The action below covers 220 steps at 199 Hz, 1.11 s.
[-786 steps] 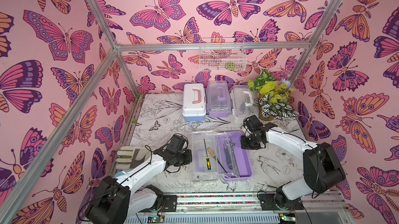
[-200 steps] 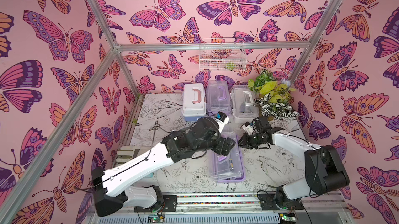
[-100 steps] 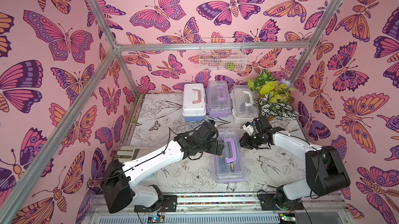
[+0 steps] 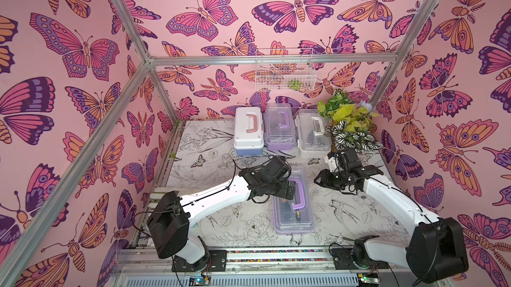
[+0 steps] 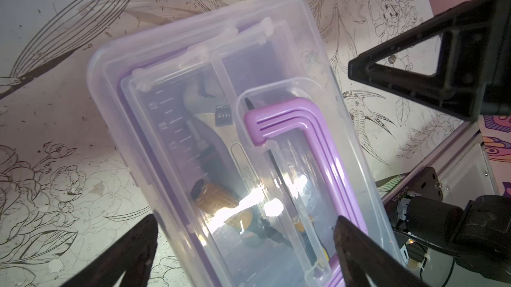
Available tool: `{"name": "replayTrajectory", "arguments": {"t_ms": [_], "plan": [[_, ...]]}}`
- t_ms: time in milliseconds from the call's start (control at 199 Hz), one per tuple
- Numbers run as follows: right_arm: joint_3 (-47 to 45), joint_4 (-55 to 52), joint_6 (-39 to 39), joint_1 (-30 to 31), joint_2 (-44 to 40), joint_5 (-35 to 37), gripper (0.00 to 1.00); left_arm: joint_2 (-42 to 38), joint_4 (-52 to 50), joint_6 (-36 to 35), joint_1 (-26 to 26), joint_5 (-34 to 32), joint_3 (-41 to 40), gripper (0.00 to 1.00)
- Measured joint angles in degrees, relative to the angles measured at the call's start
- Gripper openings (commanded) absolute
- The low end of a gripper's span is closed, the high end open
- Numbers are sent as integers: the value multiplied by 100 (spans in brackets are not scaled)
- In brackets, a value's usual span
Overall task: Close toolboxes
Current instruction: Close the toolbox lid, then move the toolbox to the center of the board.
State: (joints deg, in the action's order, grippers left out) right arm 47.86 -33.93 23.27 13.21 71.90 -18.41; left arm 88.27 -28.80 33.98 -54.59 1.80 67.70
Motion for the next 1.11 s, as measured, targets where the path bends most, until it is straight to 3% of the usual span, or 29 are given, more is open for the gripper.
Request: {"name": "replayTrajectory", "arguments": {"t_ms": [428,705,876,1108], "plan": [[-693,35,225,-7,-289,37,49,1016,-647,-94,-221,-404,935,98],[-901,247,348,-7,-293,-326,49,999,-1001,-295,-181,-573,1003,98],[-1084,555,374,-7,-293,-804,49,505,-920,-282,201,-516,428,89],[-1537,1060,363,15,-577,-1394,47,-413,-411,-334,1239,-234,-654,79]]}}
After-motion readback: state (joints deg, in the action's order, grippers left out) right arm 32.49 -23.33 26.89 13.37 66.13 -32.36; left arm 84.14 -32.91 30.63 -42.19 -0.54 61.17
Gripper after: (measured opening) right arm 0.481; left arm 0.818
